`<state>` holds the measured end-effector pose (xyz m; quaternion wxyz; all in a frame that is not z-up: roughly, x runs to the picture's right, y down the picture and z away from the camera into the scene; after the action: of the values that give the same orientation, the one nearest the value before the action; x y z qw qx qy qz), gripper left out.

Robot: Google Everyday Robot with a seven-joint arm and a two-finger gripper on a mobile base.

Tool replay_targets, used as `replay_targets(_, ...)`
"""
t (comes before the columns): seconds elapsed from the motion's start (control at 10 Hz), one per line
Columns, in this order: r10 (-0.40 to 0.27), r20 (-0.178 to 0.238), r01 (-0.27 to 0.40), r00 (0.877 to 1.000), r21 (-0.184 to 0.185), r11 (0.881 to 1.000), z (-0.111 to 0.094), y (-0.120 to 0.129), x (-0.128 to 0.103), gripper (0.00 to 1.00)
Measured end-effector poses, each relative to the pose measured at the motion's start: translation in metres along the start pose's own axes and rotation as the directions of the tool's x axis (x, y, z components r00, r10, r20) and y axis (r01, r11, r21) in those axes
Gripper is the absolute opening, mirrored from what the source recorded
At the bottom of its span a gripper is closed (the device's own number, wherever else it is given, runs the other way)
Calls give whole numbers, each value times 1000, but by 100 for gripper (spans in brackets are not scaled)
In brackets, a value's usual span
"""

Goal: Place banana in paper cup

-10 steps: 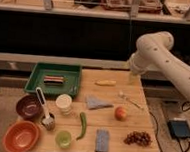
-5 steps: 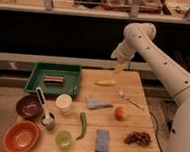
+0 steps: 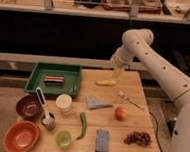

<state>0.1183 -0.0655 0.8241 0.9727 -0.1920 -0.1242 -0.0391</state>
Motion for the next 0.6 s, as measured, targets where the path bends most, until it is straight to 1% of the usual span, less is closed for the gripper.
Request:
replay_targets(0.2, 9, -7, -9, 1000, 3, 1000, 39, 9, 4, 65)
replay_targets(0.3, 12, -6, -13, 1000, -1, 1000, 58, 11, 3, 65)
replay_targets(0.5, 19, -11, -20, 1000, -15, 1000, 90, 9, 4, 65)
replay_targets(0.6, 25, -18, -25, 1000, -17, 1000, 102, 2, 8, 65)
